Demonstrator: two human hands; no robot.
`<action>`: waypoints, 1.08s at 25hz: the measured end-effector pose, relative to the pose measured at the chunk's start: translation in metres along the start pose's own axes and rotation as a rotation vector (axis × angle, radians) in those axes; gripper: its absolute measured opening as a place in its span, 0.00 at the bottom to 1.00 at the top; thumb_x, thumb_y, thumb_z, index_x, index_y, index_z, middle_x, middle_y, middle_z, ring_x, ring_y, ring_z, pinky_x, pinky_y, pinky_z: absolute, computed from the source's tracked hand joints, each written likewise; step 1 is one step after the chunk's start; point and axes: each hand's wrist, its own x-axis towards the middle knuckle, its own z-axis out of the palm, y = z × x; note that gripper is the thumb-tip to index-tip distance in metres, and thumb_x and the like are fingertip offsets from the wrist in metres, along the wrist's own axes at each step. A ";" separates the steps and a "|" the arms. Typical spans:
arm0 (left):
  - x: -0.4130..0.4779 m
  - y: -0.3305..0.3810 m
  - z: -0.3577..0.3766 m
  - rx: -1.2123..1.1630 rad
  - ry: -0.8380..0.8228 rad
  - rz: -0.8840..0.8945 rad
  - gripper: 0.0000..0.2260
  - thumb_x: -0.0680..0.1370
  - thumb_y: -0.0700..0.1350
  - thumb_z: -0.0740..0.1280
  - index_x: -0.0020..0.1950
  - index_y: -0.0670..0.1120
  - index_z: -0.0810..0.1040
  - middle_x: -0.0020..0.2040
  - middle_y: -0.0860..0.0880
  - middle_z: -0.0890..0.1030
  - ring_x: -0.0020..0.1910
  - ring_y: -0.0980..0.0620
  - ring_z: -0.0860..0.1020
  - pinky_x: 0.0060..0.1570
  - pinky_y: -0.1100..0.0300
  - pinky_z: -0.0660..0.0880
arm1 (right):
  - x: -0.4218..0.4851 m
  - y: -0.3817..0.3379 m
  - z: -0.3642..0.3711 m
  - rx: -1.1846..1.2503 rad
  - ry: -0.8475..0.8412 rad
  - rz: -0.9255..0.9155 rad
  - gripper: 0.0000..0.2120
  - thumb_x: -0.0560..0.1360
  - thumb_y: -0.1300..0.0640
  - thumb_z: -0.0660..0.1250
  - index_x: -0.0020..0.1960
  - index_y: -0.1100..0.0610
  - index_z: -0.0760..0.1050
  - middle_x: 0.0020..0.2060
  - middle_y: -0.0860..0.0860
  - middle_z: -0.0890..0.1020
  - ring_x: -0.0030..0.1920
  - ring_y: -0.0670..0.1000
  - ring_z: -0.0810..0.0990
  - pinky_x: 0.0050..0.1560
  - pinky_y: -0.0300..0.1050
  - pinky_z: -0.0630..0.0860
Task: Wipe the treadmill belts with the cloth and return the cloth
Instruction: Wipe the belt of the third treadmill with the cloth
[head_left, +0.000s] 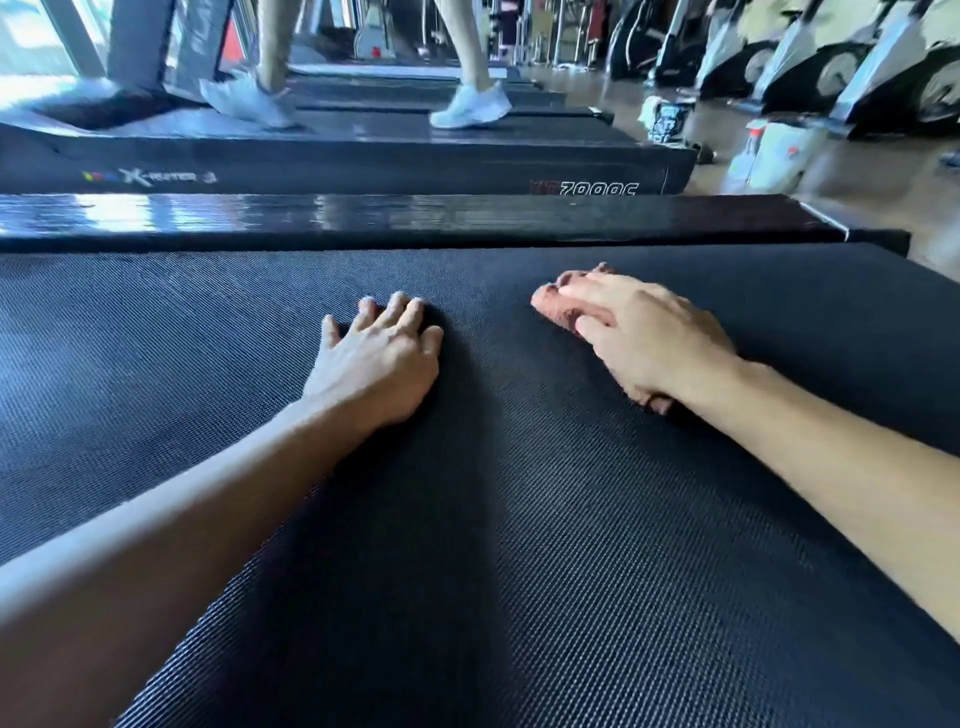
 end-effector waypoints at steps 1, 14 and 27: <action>0.001 0.000 0.001 0.003 0.002 0.005 0.25 0.83 0.57 0.46 0.79 0.51 0.54 0.80 0.54 0.52 0.78 0.49 0.48 0.74 0.40 0.44 | 0.021 -0.010 0.005 0.006 -0.004 0.056 0.16 0.78 0.51 0.58 0.64 0.42 0.72 0.66 0.43 0.74 0.65 0.55 0.73 0.56 0.49 0.70; 0.003 -0.003 0.001 0.037 0.025 0.039 0.22 0.82 0.56 0.46 0.75 0.50 0.60 0.78 0.54 0.57 0.77 0.49 0.53 0.73 0.39 0.49 | 0.068 -0.049 0.024 0.055 -0.022 0.084 0.12 0.71 0.54 0.56 0.47 0.46 0.76 0.34 0.44 0.79 0.43 0.52 0.83 0.42 0.40 0.72; 0.003 -0.002 0.003 0.037 0.042 0.024 0.22 0.83 0.55 0.46 0.74 0.49 0.61 0.78 0.53 0.57 0.77 0.50 0.53 0.72 0.41 0.49 | 0.100 -0.054 0.034 0.013 -0.062 0.086 0.10 0.69 0.58 0.57 0.45 0.49 0.74 0.33 0.48 0.79 0.39 0.53 0.80 0.34 0.38 0.70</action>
